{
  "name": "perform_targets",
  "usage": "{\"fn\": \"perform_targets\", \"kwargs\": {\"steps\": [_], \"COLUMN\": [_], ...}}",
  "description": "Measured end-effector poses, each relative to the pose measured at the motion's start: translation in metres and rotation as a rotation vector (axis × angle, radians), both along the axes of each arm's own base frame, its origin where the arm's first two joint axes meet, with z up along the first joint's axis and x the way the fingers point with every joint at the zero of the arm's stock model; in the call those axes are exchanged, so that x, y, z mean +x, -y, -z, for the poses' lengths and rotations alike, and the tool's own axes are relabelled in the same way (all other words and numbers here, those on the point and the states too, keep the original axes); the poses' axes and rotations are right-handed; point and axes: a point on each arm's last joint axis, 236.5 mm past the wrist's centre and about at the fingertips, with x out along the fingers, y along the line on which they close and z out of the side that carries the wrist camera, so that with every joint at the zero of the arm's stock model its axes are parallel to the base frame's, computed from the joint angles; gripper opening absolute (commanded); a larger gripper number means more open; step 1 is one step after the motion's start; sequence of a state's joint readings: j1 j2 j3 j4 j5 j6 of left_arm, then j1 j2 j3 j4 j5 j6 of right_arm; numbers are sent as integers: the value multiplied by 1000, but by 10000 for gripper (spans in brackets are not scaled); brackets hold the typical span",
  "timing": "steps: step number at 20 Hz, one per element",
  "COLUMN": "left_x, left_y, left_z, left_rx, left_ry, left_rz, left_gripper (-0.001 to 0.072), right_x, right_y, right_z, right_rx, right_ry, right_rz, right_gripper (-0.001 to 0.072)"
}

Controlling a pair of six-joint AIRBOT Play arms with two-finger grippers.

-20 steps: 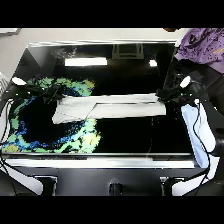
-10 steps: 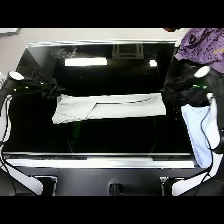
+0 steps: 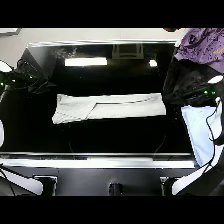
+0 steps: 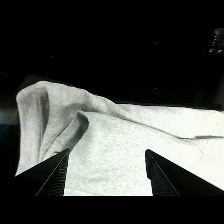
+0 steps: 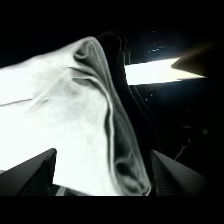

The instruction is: Fold the clothes and pants, and hang the long-sleeved shirts on hangers.

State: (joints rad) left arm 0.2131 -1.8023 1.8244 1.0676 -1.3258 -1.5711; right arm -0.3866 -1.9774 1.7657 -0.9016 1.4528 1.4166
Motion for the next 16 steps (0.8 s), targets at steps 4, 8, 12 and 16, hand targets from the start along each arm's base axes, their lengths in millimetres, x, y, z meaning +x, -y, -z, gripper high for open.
{"fn": "perform_targets", "kwargs": {"steps": [4, 8, 12, 16], "left_x": [-1, -1, 3, 16], "left_y": [-2, 3, 27, 92], "left_z": [-4, -5, -6, -12], "left_rx": [11, 13, 11, -10], "left_ry": [3, 1, 20, 97], "left_rz": [-5, -1, 37, 115], "left_gripper": [558, 555, 60, 20], "right_x": [0, 0, 4, 5], "right_y": [-26, -52, -58, -42], "right_z": [24, 39, 21, -32], "right_rx": [35, 8, -29, -139], "right_ry": [-21, -33, -6, 44], "right_rz": [-69, -140, -139, -75], "right_gripper": [574, 101, 28, 28]}}
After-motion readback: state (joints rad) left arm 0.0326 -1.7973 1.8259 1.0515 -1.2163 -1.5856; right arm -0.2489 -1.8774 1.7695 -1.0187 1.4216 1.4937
